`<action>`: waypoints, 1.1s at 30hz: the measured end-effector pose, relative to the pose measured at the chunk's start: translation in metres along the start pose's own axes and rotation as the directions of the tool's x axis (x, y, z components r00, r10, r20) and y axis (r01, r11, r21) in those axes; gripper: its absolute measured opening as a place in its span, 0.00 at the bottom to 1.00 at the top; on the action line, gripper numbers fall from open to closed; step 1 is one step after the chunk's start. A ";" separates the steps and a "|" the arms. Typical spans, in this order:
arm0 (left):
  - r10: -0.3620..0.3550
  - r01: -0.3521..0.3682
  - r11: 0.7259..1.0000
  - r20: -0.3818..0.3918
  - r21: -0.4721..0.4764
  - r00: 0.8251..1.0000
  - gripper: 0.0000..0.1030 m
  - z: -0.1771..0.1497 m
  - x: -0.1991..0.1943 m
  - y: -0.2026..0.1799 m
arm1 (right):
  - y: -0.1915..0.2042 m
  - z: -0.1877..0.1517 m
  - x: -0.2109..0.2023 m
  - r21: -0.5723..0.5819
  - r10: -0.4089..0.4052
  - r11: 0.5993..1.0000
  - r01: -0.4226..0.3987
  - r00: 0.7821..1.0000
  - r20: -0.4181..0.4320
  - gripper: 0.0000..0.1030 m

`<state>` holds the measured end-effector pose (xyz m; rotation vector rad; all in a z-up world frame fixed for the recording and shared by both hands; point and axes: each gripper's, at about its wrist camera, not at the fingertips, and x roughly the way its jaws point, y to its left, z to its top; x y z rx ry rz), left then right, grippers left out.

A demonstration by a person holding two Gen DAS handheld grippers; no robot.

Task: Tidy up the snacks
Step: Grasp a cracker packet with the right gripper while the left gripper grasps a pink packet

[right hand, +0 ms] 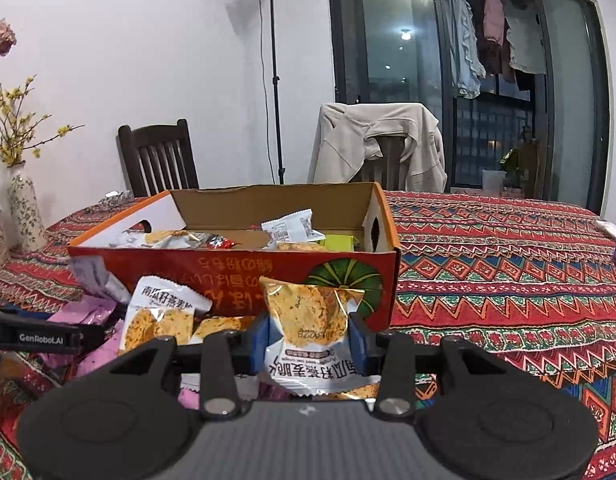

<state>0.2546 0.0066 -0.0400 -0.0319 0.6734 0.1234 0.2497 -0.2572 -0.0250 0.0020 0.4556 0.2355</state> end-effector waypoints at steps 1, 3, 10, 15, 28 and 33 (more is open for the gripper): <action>-0.003 0.003 1.000 0.004 0.008 1.000 0.59 -0.001 -0.001 -0.001 | 0.000 0.000 0.000 -0.001 0.002 1.000 -0.002 1.000 0.001 0.39; -0.014 0.014 1.000 0.009 0.018 1.000 0.59 -0.001 -0.001 -0.004 | 0.000 -0.001 -0.001 -0.001 0.003 1.000 -0.003 1.000 0.003 0.39; -0.026 0.026 1.000 0.034 0.006 0.999 0.59 -0.001 -0.008 -0.002 | 0.000 0.000 -0.003 0.001 -0.001 1.000 0.001 1.000 0.014 0.39; -0.014 0.010 0.999 0.115 0.034 0.993 0.59 -0.002 -0.025 -0.007 | -0.002 -0.001 -0.005 0.006 -0.007 1.000 0.006 1.000 0.030 0.39; -0.031 0.035 0.999 0.330 -0.005 0.944 0.59 0.015 -0.100 -0.002 | 0.006 0.011 -0.031 -0.007 -0.010 1.000 0.011 0.992 0.129 0.39; -0.047 0.054 0.999 0.367 -0.007 0.929 0.59 0.029 -0.109 -0.006 | 0.012 0.023 -0.041 -0.020 -0.017 1.000 0.020 0.987 0.160 0.39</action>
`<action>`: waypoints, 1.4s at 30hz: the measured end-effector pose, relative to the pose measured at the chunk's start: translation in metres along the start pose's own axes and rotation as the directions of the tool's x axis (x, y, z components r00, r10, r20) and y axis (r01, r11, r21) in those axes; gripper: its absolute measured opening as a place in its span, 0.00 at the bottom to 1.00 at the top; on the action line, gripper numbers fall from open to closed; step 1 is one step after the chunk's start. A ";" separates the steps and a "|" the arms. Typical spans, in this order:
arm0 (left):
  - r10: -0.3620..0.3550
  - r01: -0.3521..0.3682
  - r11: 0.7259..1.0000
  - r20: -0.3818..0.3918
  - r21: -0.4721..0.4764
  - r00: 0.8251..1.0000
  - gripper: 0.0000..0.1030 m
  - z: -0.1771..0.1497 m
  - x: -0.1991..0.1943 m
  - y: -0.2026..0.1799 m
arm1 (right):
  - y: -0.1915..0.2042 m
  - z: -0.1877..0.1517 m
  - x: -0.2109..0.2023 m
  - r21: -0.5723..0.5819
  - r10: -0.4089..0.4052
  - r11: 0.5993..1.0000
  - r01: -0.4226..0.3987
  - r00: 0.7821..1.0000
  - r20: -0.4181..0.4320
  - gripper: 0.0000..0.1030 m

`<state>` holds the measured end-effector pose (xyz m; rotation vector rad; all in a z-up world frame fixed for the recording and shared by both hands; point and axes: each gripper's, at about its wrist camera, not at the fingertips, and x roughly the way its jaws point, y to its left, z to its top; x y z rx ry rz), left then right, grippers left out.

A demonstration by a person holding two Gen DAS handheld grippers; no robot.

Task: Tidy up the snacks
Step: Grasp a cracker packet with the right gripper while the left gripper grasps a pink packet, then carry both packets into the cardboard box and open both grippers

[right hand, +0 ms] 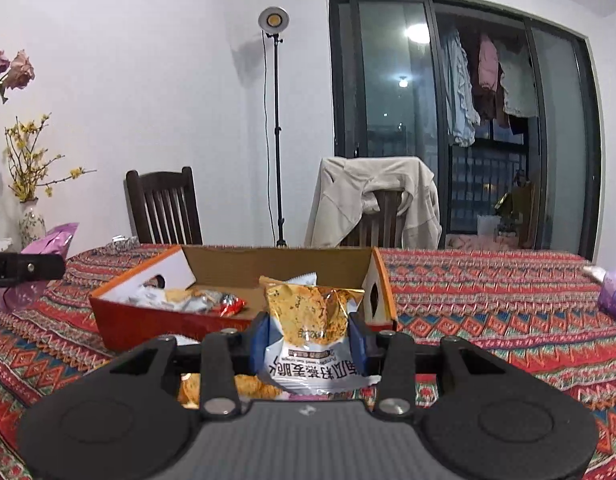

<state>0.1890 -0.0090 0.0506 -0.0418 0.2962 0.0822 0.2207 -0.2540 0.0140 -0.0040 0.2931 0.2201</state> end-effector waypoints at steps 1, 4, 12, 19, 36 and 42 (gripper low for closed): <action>-0.003 0.003 1.000 0.007 0.001 1.000 0.59 0.003 0.000 -0.001 | 0.001 0.003 -0.001 -0.003 -0.002 1.000 0.002 1.000 0.005 0.39; -0.015 0.015 1.000 0.013 -0.003 1.000 0.59 0.012 0.006 -0.002 | 0.003 0.014 0.000 -0.011 -0.009 1.000 0.009 1.000 0.022 0.39; -0.022 0.023 0.999 0.004 -0.034 1.000 0.59 0.036 0.037 -0.005 | 0.007 0.048 0.014 -0.031 -0.014 0.999 0.017 0.997 0.075 0.39; 0.008 -0.008 0.999 -0.003 -0.044 1.000 0.59 0.053 0.071 -0.012 | 0.009 0.080 0.038 -0.023 -0.009 1.000 0.012 0.993 0.122 0.39; 0.060 -0.062 0.997 -0.042 -0.041 0.997 0.59 0.038 0.150 -0.022 | 0.000 0.052 0.119 -0.024 -0.078 0.997 0.080 0.995 0.054 0.39; 0.060 -0.063 0.997 -0.084 -0.037 0.995 0.59 0.029 0.159 -0.020 | -0.002 0.044 0.128 -0.015 -0.069 0.997 0.069 0.998 0.010 0.39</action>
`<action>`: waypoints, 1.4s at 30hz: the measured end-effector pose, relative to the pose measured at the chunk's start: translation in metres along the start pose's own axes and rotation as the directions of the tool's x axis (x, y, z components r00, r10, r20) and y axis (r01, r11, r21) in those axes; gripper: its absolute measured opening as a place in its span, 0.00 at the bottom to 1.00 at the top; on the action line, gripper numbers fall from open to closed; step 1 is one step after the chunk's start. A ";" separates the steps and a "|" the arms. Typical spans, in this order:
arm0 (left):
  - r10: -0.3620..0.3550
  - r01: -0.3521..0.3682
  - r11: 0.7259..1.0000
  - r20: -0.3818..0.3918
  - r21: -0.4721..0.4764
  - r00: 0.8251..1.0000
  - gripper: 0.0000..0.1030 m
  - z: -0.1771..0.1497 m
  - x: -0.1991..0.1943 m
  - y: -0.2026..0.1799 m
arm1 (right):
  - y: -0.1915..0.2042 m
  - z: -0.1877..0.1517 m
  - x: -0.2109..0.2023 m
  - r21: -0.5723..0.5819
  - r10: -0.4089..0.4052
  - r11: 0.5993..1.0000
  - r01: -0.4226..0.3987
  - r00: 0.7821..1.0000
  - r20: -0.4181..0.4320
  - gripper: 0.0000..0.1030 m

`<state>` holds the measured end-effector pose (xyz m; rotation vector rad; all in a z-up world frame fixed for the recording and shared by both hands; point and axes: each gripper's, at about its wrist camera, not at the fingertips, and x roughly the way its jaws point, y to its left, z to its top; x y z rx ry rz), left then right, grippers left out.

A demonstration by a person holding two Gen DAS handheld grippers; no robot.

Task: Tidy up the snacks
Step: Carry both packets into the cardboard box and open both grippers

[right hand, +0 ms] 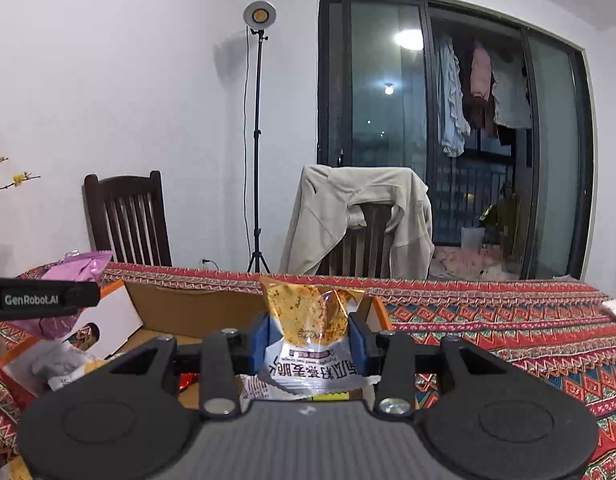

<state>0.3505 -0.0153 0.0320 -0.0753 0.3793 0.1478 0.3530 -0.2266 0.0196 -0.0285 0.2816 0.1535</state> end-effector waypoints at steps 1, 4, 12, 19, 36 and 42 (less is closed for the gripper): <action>0.000 0.000 1.000 -0.001 -0.002 1.000 0.59 -0.001 0.000 0.000 | 0.000 0.000 0.001 0.002 0.003 1.000 -0.003 1.000 -0.004 0.39; -0.012 0.012 1.000 0.005 -0.021 1.000 0.64 0.000 -0.003 0.003 | -0.002 0.000 0.002 0.010 0.008 1.000 -0.008 1.000 -0.013 0.44; -0.003 0.012 0.996 0.106 -0.090 0.994 1.00 0.006 -0.021 0.013 | -0.009 0.007 -0.006 0.049 0.011 0.999 -0.012 1.000 0.027 0.97; 0.006 0.004 0.995 0.094 -0.103 0.996 1.00 0.009 -0.020 0.014 | -0.011 0.007 -0.007 0.062 0.004 0.998 -0.005 1.000 0.019 1.00; -0.034 0.050 0.994 0.158 -0.098 0.987 1.00 0.032 -0.057 0.004 | -0.010 0.034 -0.039 0.088 -0.014 0.996 0.007 0.997 0.081 1.00; -0.024 0.040 0.995 0.167 -0.094 0.986 1.00 0.034 -0.074 0.016 | -0.009 0.037 -0.059 0.076 -0.019 0.997 0.012 0.996 0.085 1.00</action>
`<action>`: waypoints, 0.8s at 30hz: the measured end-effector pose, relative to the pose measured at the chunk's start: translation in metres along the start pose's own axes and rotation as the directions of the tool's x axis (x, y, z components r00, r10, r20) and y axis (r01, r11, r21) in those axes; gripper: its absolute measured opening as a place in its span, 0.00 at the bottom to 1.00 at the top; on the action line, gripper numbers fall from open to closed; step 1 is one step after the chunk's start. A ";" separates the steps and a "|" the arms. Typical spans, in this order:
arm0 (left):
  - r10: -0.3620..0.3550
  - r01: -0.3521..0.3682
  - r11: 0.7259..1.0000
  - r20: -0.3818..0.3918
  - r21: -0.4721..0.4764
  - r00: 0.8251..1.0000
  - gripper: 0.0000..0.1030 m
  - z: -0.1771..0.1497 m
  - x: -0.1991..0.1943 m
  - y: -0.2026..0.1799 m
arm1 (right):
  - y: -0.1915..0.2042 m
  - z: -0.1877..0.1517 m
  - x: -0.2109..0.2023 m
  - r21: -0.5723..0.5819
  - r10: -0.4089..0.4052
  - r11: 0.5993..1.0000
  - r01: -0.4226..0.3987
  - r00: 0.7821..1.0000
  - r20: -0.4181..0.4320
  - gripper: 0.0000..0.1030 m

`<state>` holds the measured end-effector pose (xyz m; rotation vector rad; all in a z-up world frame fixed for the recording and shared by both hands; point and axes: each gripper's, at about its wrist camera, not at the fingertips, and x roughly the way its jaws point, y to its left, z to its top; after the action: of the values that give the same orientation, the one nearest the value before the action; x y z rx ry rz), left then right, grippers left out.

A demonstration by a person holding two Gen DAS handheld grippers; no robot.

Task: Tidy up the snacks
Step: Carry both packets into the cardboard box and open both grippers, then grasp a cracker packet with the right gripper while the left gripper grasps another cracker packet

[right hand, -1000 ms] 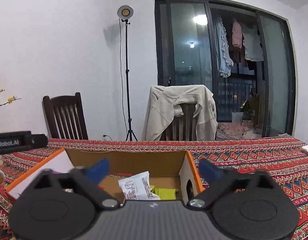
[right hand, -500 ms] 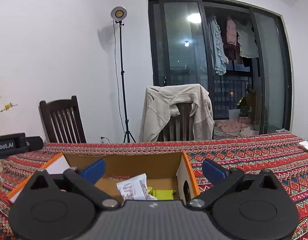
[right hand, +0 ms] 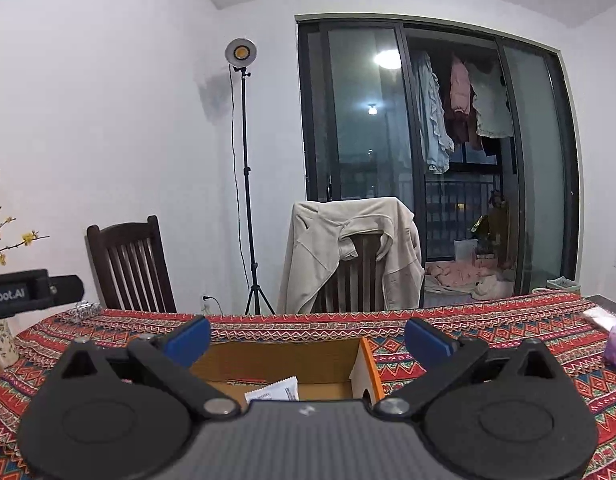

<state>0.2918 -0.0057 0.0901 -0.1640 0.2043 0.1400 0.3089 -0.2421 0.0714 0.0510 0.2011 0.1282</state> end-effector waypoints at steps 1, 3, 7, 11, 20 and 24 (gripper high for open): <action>0.001 -0.001 1.000 -0.004 0.001 1.000 1.00 0.000 -0.002 0.002 | 0.000 0.000 -0.003 0.000 -0.002 1.000 0.002 1.000 -0.002 1.00; 0.006 -0.006 1.000 -0.011 0.005 1.000 1.00 -0.001 -0.007 0.007 | -0.002 -0.001 -0.010 -0.002 -0.010 1.000 0.010 1.000 -0.006 1.00; 0.019 -0.019 1.000 -0.028 0.013 0.999 1.00 -0.006 -0.018 0.019 | -0.006 -0.006 -0.023 -0.012 -0.023 1.000 0.023 1.000 -0.022 1.00; 0.036 -0.035 0.999 -0.049 0.025 0.998 1.00 -0.016 -0.027 0.032 | -0.012 -0.016 -0.037 -0.020 -0.033 0.999 0.032 0.999 -0.043 1.00; 0.074 -0.066 0.996 -0.143 0.063 0.987 1.00 -0.055 -0.040 0.066 | -0.031 -0.048 -0.067 -0.018 -0.066 0.998 0.065 0.992 -0.112 1.00; 0.071 -0.061 0.996 -0.167 0.063 0.983 1.00 -0.070 -0.048 0.077 | -0.038 -0.061 -0.076 -0.018 -0.084 0.996 0.082 0.986 -0.144 1.00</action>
<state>0.2196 0.0512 0.0211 -0.1116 0.3829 0.1864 0.2270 -0.2878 0.0241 0.0209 0.3465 0.0503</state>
